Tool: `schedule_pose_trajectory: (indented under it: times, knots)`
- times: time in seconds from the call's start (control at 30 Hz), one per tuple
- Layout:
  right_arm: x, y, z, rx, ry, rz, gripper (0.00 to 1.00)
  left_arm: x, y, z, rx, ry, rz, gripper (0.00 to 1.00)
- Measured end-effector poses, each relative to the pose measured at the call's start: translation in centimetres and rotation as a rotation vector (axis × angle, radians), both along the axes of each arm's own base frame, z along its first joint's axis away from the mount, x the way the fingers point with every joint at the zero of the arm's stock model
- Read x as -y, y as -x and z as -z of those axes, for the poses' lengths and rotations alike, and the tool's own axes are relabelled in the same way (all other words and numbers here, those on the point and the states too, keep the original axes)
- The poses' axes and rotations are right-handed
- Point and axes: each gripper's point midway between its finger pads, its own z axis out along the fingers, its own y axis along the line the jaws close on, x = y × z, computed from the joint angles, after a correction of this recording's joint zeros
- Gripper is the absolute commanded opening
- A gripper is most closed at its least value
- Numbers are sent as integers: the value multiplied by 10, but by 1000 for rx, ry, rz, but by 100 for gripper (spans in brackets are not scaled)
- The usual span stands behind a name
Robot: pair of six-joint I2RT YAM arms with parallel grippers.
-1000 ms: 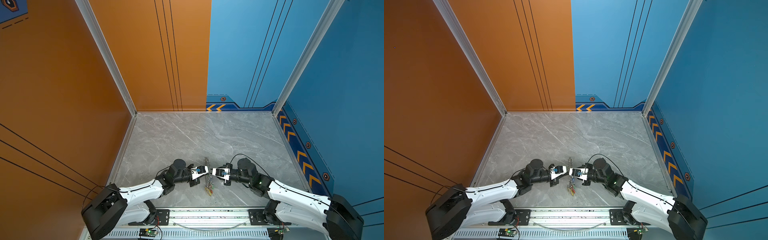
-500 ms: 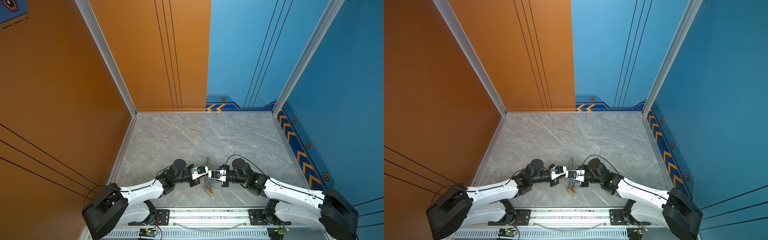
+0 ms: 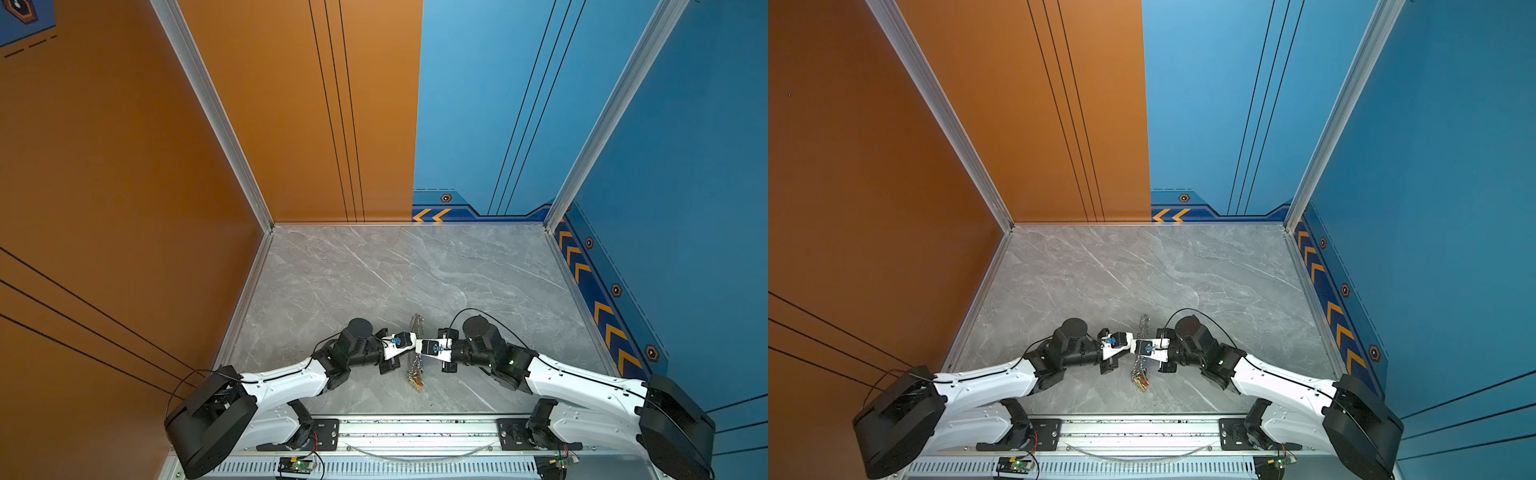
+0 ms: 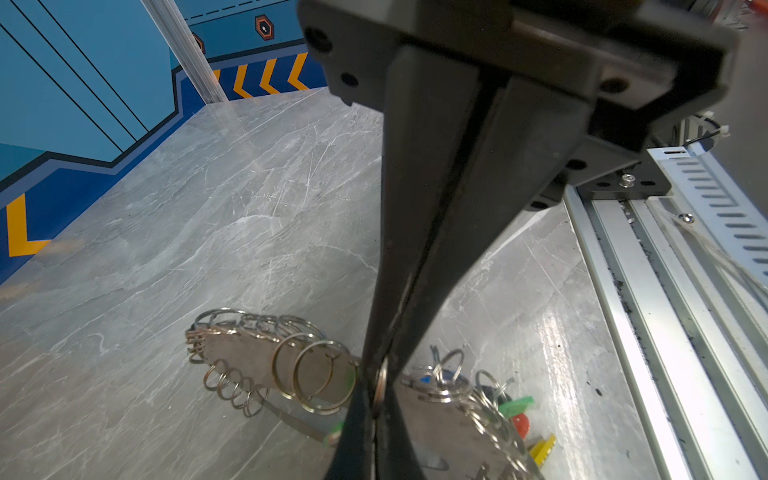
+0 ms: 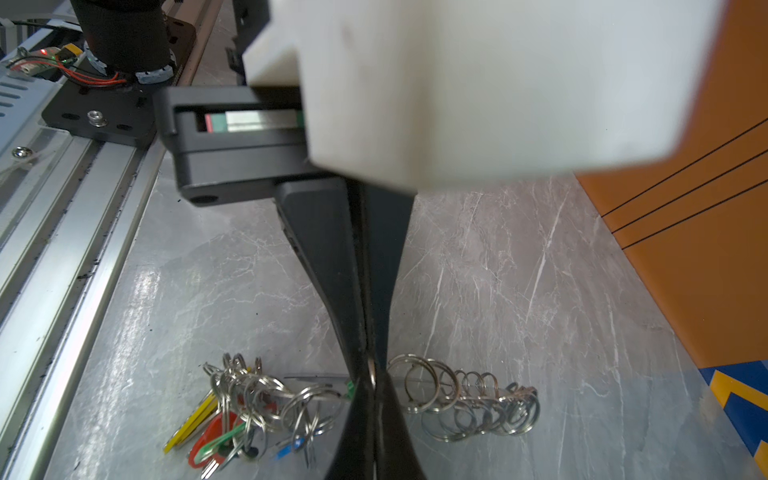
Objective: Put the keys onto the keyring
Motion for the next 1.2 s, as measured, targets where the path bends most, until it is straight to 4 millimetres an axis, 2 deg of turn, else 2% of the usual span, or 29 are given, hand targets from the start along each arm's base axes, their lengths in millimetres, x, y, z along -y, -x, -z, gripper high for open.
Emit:
schedule_pose_trajectory:
  times: [0.37,0.77,1.1,1.2]
  knots:
    - [17,-6,-12,-75,-207,33,0,0,-2,-11,27,29,-6,15]
    - [12,-1,-38,-73,-339,-12,0,-2,-5,-26,47,74,-21,19]
    - [9,0,-27,-103,-322,-28,0,-6,-5,-34,50,121,-34,21]
    - [7,0,-24,-109,-317,-31,0,-6,-4,-36,47,129,-24,19]
